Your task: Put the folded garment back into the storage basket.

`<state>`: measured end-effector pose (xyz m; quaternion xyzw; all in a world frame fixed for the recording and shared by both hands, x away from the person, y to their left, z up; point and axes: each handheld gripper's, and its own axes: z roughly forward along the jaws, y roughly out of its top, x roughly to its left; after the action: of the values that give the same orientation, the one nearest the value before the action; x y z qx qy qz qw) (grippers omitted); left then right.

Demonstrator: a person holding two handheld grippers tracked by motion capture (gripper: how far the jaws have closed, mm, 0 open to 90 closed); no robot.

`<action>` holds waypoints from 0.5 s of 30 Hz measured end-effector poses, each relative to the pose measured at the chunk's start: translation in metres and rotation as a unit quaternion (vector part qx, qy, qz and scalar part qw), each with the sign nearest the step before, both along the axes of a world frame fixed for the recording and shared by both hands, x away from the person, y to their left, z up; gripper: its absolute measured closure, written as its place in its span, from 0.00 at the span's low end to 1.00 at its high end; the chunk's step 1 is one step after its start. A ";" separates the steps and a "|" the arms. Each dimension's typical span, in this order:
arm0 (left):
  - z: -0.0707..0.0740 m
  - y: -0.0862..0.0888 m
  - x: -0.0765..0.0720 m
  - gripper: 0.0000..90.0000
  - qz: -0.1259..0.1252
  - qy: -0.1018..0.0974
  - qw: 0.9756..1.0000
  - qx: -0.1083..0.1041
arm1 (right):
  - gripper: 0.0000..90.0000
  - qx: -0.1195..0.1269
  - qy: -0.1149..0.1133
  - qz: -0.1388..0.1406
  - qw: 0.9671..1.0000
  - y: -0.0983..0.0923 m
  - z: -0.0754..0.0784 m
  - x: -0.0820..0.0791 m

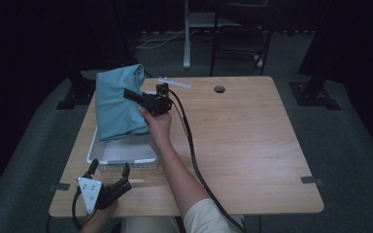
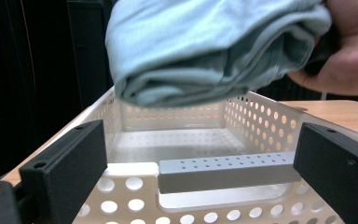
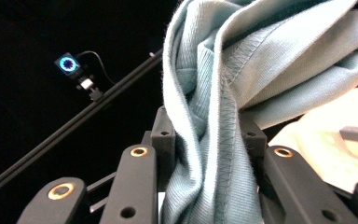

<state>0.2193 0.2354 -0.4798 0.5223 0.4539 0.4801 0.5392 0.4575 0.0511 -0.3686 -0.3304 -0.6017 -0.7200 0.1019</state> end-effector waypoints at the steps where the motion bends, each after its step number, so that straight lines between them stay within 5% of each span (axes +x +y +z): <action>1: 0.000 0.000 0.000 0.05 0.000 0.000 1.000 0.000 | 0.76 -0.004 0.004 -0.001 1.000 0.001 -0.003 0.001; 15: 0.000 0.000 0.000 0.05 -0.002 0.000 1.000 0.001 | 0.76 -0.059 0.017 -0.006 0.998 0.014 -0.020 -0.002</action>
<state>0.2191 0.2357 -0.4798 0.5240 0.4526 0.4792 0.5394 0.4552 0.0656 -0.3890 -0.3514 -0.6397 -0.6780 0.0877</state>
